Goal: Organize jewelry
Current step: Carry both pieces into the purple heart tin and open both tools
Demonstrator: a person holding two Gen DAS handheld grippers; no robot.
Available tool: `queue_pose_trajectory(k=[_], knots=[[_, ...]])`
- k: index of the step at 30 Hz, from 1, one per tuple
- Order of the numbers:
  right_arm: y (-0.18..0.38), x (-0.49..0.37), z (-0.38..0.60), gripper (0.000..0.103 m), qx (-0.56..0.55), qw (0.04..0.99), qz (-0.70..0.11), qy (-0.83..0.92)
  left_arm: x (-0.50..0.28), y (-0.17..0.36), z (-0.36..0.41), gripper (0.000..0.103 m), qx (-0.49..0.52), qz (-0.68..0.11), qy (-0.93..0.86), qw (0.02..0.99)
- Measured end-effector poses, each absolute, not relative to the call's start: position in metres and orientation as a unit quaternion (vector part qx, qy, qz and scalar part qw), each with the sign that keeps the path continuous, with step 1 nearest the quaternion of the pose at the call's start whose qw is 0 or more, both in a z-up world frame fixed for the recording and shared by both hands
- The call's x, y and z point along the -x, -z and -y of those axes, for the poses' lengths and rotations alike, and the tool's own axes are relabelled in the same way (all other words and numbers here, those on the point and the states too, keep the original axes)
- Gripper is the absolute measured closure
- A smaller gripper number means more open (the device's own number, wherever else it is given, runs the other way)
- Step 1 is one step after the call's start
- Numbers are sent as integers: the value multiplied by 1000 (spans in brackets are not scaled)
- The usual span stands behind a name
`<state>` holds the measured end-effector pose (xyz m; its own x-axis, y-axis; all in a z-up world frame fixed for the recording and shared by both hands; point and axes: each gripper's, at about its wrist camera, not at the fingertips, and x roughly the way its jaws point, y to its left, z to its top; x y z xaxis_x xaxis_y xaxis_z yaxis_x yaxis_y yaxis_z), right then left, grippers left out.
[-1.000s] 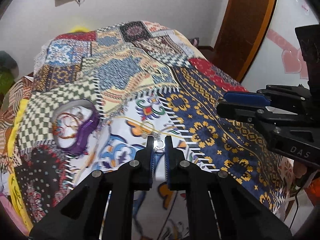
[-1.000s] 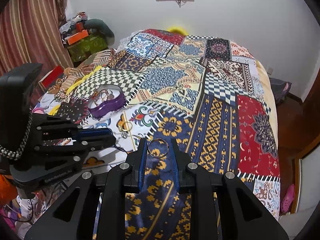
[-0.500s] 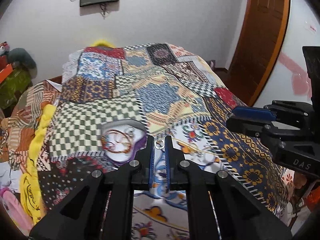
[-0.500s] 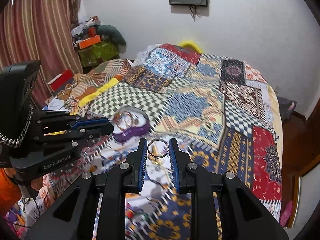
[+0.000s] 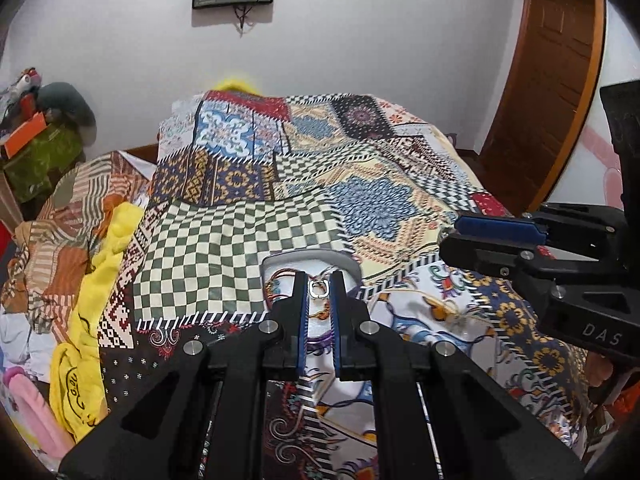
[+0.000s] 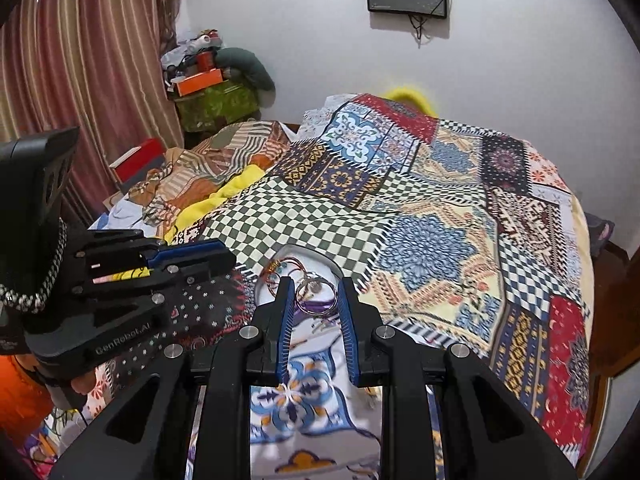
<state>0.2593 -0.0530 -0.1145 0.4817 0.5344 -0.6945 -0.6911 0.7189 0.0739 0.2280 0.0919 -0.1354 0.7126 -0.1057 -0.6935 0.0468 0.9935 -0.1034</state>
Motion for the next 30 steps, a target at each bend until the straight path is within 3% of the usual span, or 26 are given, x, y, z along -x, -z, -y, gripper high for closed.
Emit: queue_pose_trajectory(k=[14, 30], knots=[[147, -299, 12, 83, 123, 822, -414, -371, -265, 195, -114, 95, 83, -432, 51, 897], [171, -324, -13, 83, 119, 786, -472, -380, -281, 204, -112, 95, 76, -436, 60, 895]])
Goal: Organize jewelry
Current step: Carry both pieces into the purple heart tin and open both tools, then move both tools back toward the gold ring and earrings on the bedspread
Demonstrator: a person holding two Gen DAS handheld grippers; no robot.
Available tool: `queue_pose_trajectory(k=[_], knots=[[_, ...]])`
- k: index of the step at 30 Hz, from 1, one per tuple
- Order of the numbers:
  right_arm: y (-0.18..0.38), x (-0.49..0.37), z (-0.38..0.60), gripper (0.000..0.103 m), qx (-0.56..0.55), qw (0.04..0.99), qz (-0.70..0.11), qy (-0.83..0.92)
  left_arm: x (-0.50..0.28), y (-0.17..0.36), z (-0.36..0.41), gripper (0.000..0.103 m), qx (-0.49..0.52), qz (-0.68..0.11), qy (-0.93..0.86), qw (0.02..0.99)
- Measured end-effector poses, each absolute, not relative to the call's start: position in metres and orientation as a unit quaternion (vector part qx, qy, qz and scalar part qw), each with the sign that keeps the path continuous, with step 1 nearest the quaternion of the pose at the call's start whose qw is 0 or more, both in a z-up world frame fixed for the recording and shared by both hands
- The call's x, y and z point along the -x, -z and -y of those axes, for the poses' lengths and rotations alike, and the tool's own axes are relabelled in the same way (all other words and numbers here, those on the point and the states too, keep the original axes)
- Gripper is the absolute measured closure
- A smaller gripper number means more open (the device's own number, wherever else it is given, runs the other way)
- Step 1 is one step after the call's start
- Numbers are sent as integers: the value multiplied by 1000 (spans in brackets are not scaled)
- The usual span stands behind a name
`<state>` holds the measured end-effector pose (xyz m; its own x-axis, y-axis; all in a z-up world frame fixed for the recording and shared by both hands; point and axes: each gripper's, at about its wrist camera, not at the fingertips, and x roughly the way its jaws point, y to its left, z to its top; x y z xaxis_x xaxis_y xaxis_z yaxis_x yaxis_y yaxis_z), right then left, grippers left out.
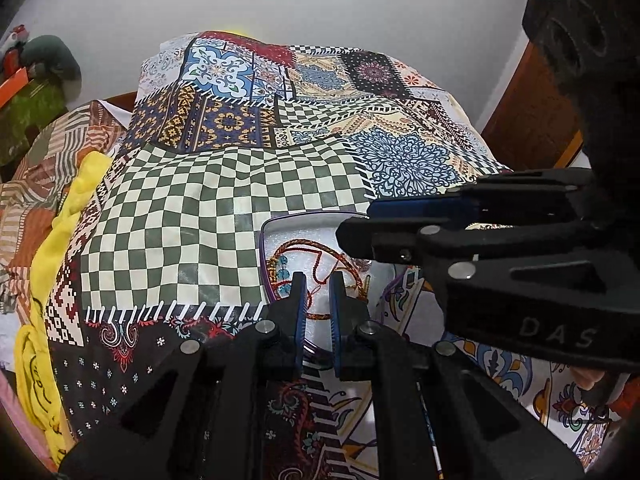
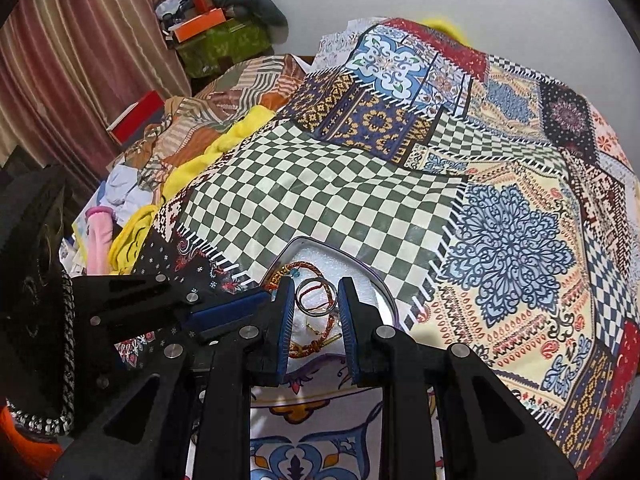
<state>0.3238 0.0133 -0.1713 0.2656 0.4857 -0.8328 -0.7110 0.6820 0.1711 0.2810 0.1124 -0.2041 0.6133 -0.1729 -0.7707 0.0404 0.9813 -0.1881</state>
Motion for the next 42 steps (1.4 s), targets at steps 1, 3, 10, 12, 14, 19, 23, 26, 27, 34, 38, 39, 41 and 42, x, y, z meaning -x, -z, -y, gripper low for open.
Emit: queue_pose_trajectory(k=[1, 3, 10, 12, 14, 19, 23, 26, 27, 34, 38, 39, 41, 42], knots=[[172, -325, -14, 83, 118, 785, -473, -381, -281, 204, -113, 95, 75, -436, 59, 895], [173, -326, -14, 83, 118, 785, -475, -380, -282, 204, -113, 95, 68, -436, 58, 895], [169, -326, -11, 82, 106, 783, -481, -380, -275, 201, -109, 81, 54, -434, 50, 898], [167, -324, -9, 79, 108, 788, -476, -376, -273, 199, -109, 80, 53, -433, 47, 899], [163, -321, -7, 76, 109, 792, -471, -373, -270, 197, -109, 80, 54, -433, 46, 899], [149, -313, 5, 73, 107, 807, -451, -367, -259, 189, -109, 79, 50, -429, 38, 901], [138, -306, 17, 72, 107, 817, -437, -361, -250, 179, -110, 78, 48, -424, 31, 904], [131, -300, 28, 72, 109, 824, -427, -356, -243, 171, -110, 75, 48, -418, 26, 907], [129, -298, 31, 72, 111, 827, -423, -353, -240, 167, -109, 75, 47, -416, 24, 908], [108, -283, 70, 72, 105, 849, -396, -333, -228, 142, -95, 73, 44, -401, 31, 914], [100, -277, 95, 72, 100, 861, -385, -318, -225, 135, -77, 69, 35, -395, 45, 917], [100, -276, 99, 72, 101, 863, -384, -314, -224, 134, -71, 68, 33, -395, 49, 917], [102, -273, 110, 72, 105, 865, -385, -305, -227, 136, -59, 67, 31, -399, 63, 914], [105, -273, 114, 72, 106, 865, -387, -301, -228, 138, -54, 67, 30, -403, 70, 912]])
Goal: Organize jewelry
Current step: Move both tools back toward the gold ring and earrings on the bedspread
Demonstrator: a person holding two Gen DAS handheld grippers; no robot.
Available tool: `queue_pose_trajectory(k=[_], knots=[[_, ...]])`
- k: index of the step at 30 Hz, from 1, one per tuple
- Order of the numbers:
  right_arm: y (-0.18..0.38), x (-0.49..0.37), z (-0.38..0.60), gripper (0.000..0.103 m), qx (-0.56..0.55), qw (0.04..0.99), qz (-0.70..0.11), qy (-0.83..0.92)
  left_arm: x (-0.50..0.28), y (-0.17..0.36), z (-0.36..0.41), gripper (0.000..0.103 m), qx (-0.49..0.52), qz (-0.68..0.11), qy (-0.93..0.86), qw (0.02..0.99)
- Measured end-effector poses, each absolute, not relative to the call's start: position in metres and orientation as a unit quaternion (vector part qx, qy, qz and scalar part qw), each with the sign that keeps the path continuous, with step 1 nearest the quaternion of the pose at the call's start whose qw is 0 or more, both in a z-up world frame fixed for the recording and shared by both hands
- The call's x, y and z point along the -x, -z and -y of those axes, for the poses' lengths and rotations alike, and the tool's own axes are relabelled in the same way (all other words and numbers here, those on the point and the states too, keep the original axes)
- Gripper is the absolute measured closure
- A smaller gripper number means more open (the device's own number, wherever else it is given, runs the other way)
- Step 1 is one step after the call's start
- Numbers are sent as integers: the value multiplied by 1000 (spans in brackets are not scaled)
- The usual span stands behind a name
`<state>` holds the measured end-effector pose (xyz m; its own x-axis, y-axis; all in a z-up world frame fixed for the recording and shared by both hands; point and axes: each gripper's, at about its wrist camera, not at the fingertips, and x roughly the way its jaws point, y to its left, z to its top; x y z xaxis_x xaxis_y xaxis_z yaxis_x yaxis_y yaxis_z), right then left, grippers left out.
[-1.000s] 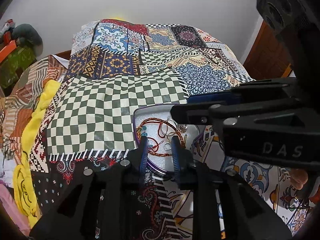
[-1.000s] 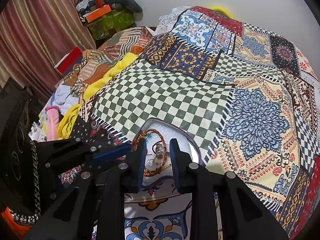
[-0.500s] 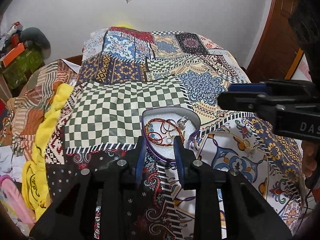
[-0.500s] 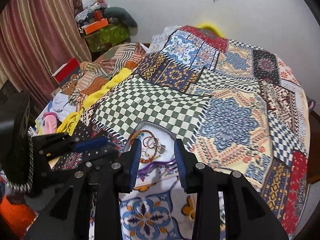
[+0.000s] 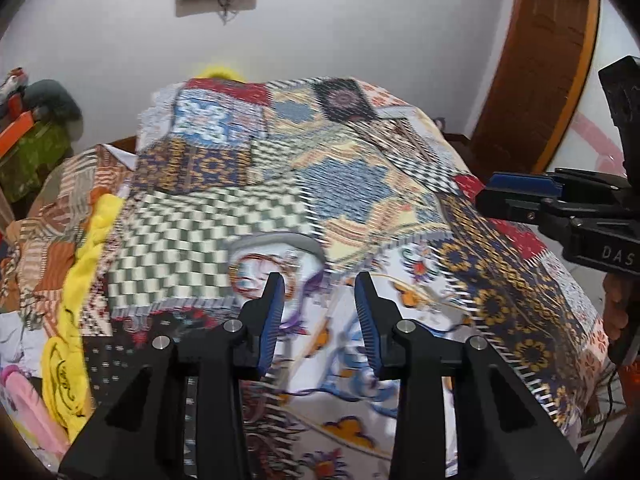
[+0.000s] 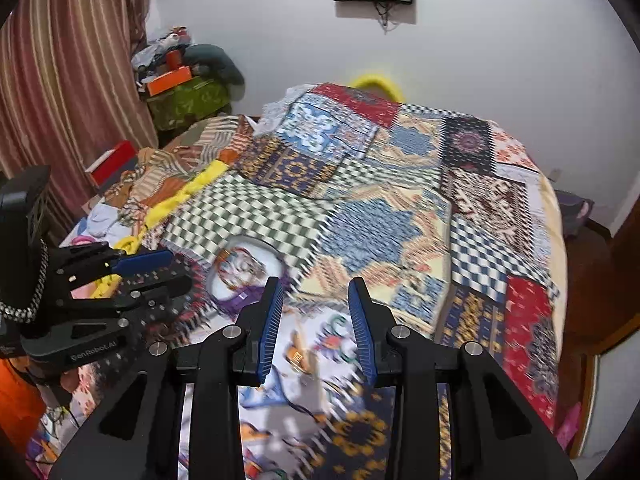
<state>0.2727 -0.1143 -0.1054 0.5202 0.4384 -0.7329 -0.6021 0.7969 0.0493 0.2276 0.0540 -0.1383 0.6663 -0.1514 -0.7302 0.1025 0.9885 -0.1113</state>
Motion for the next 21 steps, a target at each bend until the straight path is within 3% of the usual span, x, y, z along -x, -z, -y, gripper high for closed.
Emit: queue_pose_trajectory(k=[11, 19, 21], knots=[[168, -267, 133, 71, 87, 820, -468, -318, -237, 184, -11, 67, 21, -448, 93, 889], [188, -261, 112, 71, 130, 810, -466, -331, -234, 195, -23, 67, 20, -457, 78, 886], [188, -263, 114, 79, 125, 810, -465, -334, -234, 196, -27, 67, 22, -458, 75, 886]])
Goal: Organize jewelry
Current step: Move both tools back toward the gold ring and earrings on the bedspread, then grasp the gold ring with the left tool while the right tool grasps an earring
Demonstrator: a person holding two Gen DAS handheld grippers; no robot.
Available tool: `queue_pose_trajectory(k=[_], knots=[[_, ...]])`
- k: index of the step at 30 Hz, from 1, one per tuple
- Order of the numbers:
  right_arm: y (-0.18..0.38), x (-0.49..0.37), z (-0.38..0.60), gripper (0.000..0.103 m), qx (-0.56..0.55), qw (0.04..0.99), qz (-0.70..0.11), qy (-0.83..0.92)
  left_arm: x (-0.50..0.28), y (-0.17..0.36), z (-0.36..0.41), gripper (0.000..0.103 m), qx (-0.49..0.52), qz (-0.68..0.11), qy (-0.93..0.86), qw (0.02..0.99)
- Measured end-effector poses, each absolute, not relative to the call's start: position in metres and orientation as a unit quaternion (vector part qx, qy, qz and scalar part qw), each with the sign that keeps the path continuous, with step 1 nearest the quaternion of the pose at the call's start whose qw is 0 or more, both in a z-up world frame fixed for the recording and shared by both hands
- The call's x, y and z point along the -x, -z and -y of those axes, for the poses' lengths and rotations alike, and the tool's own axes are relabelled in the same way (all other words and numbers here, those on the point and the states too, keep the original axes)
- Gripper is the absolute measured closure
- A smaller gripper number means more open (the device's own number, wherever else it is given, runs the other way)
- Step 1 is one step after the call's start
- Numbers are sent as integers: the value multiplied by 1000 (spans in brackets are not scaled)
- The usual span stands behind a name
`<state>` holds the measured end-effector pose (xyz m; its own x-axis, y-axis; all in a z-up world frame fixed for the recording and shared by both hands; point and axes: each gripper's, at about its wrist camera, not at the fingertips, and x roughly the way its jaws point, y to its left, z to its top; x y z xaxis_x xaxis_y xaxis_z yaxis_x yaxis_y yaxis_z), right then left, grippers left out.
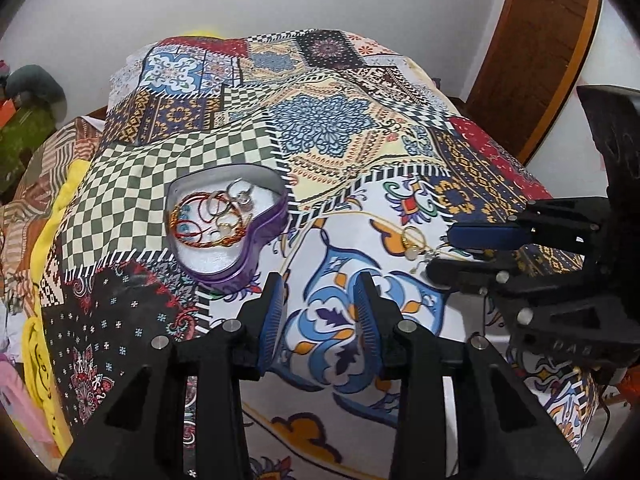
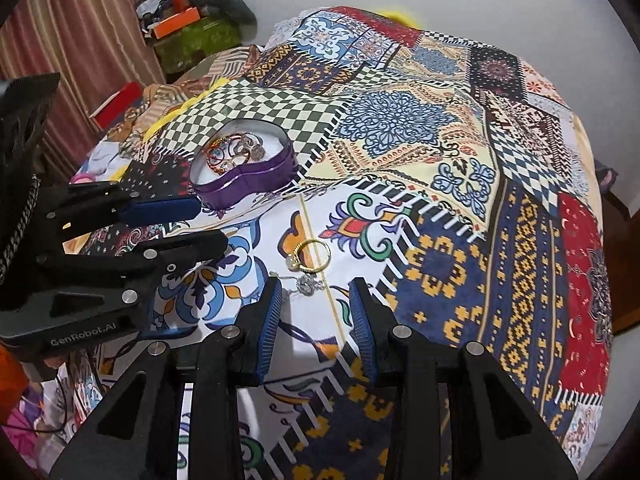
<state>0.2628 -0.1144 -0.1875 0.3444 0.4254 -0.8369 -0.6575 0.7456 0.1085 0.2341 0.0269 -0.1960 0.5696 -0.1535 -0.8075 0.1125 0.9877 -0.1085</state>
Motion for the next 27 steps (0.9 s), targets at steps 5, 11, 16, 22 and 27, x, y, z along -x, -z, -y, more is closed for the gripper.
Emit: queue_pose_trajectory(k=[5, 11, 16, 22, 27], knots=[[191, -267, 114, 93, 115, 806, -467, -346, -236, 198, -28, 67, 26, -459, 74, 885], [182, -263, 121, 93, 107, 820, -452, -335, -238, 193, -17, 67, 21, -456, 87, 885], [174, -264, 141, 93, 95, 832, -444, -319, -244, 189, -1, 67, 16, -456, 108, 883], [166, -269, 168, 93, 79, 845, -439, -294, -258, 199, 24, 67, 2, -470, 143, 871], [166, -269, 178, 93, 74, 847, -440, -288, -268, 206, 39, 67, -26, -476, 148, 866]])
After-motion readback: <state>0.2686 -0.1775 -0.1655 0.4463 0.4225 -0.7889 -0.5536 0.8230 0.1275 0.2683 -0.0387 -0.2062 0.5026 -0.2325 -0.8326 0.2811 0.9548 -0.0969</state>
